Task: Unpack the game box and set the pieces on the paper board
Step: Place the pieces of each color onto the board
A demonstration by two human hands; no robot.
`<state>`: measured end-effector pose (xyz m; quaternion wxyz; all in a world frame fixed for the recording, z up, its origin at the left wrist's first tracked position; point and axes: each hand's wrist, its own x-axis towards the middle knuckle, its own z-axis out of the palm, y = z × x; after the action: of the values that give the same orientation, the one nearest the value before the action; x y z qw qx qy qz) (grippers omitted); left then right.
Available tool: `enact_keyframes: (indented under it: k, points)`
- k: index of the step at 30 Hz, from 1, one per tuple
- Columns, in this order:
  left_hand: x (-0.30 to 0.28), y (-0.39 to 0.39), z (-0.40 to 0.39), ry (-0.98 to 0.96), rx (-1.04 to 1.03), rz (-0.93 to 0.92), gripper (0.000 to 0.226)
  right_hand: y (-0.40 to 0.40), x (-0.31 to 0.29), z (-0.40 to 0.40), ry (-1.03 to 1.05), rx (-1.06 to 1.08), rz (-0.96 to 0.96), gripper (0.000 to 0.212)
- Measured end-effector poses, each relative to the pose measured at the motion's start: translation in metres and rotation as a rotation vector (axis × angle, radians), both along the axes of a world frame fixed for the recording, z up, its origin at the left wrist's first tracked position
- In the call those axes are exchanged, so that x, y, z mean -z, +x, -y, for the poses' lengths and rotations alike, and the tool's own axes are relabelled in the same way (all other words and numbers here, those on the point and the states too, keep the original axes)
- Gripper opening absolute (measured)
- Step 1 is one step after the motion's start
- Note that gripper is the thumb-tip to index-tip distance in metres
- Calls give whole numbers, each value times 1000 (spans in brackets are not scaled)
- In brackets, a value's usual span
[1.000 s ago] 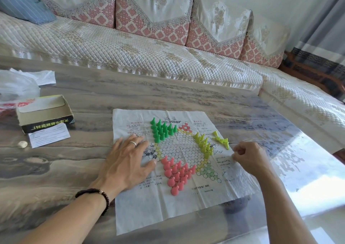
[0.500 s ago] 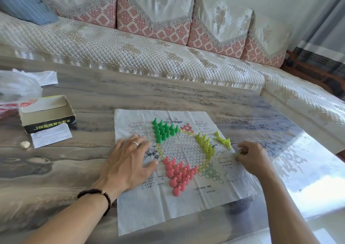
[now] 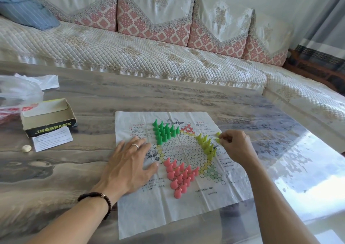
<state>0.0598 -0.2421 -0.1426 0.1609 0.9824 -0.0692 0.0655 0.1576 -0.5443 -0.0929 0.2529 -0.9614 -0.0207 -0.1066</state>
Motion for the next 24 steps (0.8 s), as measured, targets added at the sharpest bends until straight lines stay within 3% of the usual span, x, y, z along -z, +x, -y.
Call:
enact_keyframes:
  k: [13,24]
  points:
    - [2,1,-2,-6,4,16,85,24,3,-13,-233,-110,-115,23]
    - [3,1,-2,-14,9,19,84,24,8,-12,-194,-126,-125,25]
